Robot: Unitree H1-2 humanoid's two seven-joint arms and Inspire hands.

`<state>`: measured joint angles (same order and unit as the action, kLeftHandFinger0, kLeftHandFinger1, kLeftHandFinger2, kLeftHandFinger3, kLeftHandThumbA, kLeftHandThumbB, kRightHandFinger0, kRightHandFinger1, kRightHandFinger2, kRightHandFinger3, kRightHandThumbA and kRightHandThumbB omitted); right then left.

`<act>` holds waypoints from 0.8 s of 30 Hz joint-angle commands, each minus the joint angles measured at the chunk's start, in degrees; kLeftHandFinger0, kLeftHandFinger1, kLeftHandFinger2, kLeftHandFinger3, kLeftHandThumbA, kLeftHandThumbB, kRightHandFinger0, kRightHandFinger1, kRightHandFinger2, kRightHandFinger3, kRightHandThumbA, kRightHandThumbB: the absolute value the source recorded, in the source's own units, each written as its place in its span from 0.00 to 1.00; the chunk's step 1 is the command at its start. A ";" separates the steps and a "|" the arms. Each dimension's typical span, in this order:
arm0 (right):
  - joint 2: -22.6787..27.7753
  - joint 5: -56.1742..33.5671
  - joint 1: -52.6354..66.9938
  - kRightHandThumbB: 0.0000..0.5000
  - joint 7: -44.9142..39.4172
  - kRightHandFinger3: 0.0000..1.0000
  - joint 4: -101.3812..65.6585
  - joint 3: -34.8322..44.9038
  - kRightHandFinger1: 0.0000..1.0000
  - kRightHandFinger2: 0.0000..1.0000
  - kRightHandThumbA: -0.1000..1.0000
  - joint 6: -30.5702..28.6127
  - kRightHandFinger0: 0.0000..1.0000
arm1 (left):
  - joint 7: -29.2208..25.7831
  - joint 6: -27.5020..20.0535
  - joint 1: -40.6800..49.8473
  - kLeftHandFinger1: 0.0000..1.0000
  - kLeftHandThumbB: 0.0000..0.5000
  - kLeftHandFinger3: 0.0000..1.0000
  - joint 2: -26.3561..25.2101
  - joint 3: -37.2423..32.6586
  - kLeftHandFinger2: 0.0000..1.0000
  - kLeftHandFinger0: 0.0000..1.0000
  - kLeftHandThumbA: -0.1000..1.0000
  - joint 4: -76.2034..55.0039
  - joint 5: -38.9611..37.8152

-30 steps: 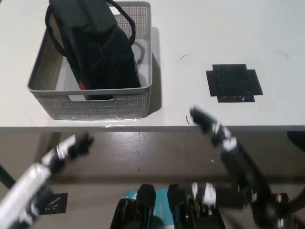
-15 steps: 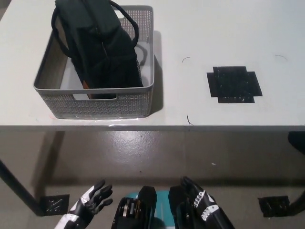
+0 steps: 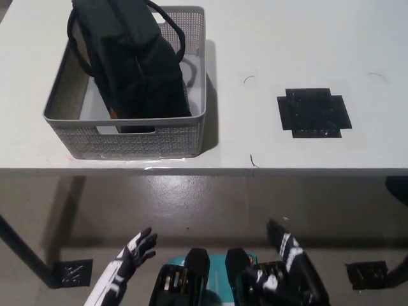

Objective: Use both hands to pick up a lunch bag on the right hand side and place it into a container on the left hand side

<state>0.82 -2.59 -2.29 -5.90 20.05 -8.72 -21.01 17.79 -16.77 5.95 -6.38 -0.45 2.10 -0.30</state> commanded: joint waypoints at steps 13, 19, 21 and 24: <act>-1.64 -2.32 3.26 0.45 -1.69 1.00 -0.70 1.71 1.00 1.00 0.96 -2.93 1.00 | -3.88 -7.25 2.22 1.00 0.48 1.00 -0.06 -0.91 1.00 1.00 1.00 5.58 2.83; -1.36 -2.61 -0.98 0.49 -1.85 1.00 0.44 2.35 1.00 1.00 0.93 -2.29 1.00 | -4.55 -5.45 -1.58 1.00 0.43 1.00 -0.40 -0.62 1.00 1.00 1.00 5.53 3.15; -1.20 -2.77 -2.66 0.47 -1.74 1.00 0.33 2.74 1.00 1.00 0.93 -1.83 1.00 | -4.54 -4.82 -3.56 1.00 0.44 1.00 -0.27 -0.38 1.00 1.00 1.00 5.81 2.47; -0.68 -2.55 -5.48 0.43 -1.50 1.00 -0.14 3.25 1.00 1.00 0.93 -0.76 1.00 | -4.70 -4.05 -7.03 1.00 0.43 1.00 -0.12 -0.10 1.00 1.00 1.00 6.34 1.91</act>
<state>-0.01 -4.06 -3.67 -6.54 20.82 -6.46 -21.54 14.94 -20.53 3.12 -6.22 -0.99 8.65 2.20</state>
